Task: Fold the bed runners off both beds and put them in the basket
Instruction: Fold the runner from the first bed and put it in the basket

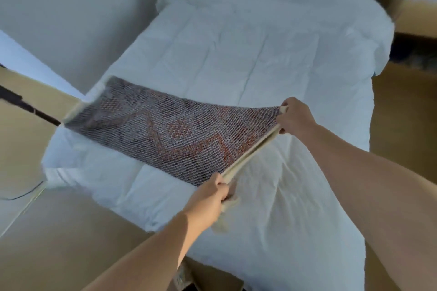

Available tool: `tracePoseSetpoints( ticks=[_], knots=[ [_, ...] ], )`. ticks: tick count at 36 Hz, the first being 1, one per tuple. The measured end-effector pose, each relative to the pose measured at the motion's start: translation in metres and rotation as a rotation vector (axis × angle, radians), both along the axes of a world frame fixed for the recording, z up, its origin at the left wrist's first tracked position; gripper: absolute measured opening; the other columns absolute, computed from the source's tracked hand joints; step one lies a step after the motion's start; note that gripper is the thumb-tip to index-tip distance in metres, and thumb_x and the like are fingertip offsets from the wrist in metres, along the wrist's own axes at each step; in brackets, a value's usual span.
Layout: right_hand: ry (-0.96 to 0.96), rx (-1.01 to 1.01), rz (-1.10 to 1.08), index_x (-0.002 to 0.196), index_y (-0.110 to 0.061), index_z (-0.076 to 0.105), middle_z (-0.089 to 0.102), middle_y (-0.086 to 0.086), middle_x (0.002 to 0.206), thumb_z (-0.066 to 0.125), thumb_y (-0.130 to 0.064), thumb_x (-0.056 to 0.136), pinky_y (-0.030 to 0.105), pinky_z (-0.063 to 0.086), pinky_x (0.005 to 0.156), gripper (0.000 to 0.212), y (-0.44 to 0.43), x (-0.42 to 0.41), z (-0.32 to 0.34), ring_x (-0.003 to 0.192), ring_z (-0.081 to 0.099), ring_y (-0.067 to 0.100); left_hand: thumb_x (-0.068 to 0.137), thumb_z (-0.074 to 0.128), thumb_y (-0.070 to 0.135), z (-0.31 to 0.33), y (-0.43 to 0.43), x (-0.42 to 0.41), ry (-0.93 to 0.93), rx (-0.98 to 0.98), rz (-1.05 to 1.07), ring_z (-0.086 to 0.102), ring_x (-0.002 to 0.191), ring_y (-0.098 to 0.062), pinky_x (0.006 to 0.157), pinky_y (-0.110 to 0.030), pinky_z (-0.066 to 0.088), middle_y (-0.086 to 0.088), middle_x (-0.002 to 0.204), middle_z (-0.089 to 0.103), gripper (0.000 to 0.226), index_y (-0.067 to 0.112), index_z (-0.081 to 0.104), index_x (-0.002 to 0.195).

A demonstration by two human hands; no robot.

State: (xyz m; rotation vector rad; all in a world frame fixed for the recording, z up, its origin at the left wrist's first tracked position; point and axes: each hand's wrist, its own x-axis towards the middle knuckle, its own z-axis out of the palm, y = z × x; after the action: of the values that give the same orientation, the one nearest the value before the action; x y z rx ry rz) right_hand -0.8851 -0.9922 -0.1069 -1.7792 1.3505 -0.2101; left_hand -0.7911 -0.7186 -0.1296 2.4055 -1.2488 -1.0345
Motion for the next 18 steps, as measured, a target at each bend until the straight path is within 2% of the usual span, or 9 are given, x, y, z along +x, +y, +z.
tracePoseSetpoints(
  ticks=[2,4,5,8,9,11,14,16,18],
  knots=[
    [-0.027,0.017,-0.019,0.117,-0.01,0.051,0.049,0.008,0.11,0.059,-0.002,0.087,0.019,0.048,0.038,0.031,0.014,0.013,0.019,0.068,0.065,0.024,0.083,0.04,0.015,0.021,0.016,0.018,-0.013,-0.03,0.049,0.039,0.062,-0.019,0.058,-0.032,0.032,-0.001,0.071,0.042,0.005,0.019,0.04,0.079],
    [-0.049,0.03,-0.034,0.121,-0.009,0.05,0.046,0.007,0.11,0.058,-0.003,0.089,0.017,0.046,0.034,0.034,0.028,0.026,0.034,0.064,0.063,0.022,0.082,0.044,0.022,0.034,0.028,0.039,-0.06,-0.049,-0.006,0.049,0.073,-0.021,0.072,-0.037,0.038,-0.003,0.079,0.05,0.006,0.026,0.039,0.082],
    [-0.057,0.03,-0.039,0.121,-0.008,0.05,0.047,0.008,0.11,0.056,-0.002,0.089,0.017,0.046,0.034,0.032,0.034,0.033,0.041,0.062,0.063,0.021,0.083,0.046,0.024,0.041,0.036,0.049,-0.058,-0.07,0.017,0.055,0.08,-0.024,0.078,-0.038,0.041,-0.006,0.085,0.056,0.009,0.027,0.041,0.09],
    [-0.074,0.005,-0.061,0.122,-0.006,0.05,0.049,0.012,0.116,0.053,-0.003,0.09,0.019,0.048,0.035,0.032,0.051,0.057,0.06,0.058,0.063,0.022,0.085,0.048,0.027,0.057,0.056,0.073,-0.167,-0.159,0.001,0.06,0.088,-0.029,0.075,-0.04,0.042,-0.006,0.098,0.062,0.036,0.038,0.037,0.117],
    [-0.087,0.001,-0.081,0.123,-0.006,0.05,0.049,0.013,0.118,0.053,-0.002,0.09,0.022,0.05,0.037,0.033,0.056,0.065,0.066,0.059,0.064,0.023,0.086,0.048,0.026,0.06,0.062,0.081,-0.17,-0.177,0.031,0.059,0.088,-0.027,0.074,-0.039,0.04,-0.003,0.1,0.061,0.039,0.037,0.037,0.122],
    [-0.102,-0.013,-0.095,0.122,-0.007,0.05,0.049,0.012,0.116,0.053,-0.002,0.09,0.03,0.057,0.049,0.033,0.067,0.084,0.078,0.061,0.066,0.026,0.089,0.049,0.017,0.069,0.074,0.096,-0.123,-0.187,0.116,0.057,0.092,-0.025,0.079,-0.038,0.04,-0.004,0.102,0.06,0.031,0.024,0.05,0.119],
    [-0.116,-0.039,-0.102,0.113,-0.009,0.052,0.051,0.01,0.109,0.053,-0.003,0.091,0.039,0.06,0.061,0.022,0.085,0.112,0.096,0.064,0.067,0.028,0.091,0.042,-0.002,0.079,0.093,0.124,-0.195,-0.14,0.126,0.05,0.11,-0.022,0.091,-0.03,0.037,-0.004,0.119,0.056,0.035,0.013,0.06,0.117],
    [-0.128,-0.063,-0.113,0.107,-0.009,0.051,0.052,0.011,0.106,0.053,-0.003,0.092,0.04,0.06,0.062,0.016,0.098,0.129,0.105,0.065,0.067,0.029,0.089,0.042,-0.004,0.081,0.107,0.145,-0.287,-0.16,0.058,0.05,0.108,-0.019,0.09,-0.03,0.04,0.0,0.121,0.056,0.042,0.017,0.058,0.122],
    [-0.137,-0.094,-0.136,0.104,-0.009,0.051,0.052,0.012,0.106,0.052,-0.003,0.092,0.035,0.058,0.055,0.013,0.11,0.148,0.113,0.065,0.066,0.029,0.086,0.042,-0.005,0.086,0.117,0.167,-0.327,-0.193,0.008,0.052,0.104,-0.018,0.087,-0.032,0.045,0.002,0.12,0.057,0.046,0.019,0.057,0.123]
  ],
)
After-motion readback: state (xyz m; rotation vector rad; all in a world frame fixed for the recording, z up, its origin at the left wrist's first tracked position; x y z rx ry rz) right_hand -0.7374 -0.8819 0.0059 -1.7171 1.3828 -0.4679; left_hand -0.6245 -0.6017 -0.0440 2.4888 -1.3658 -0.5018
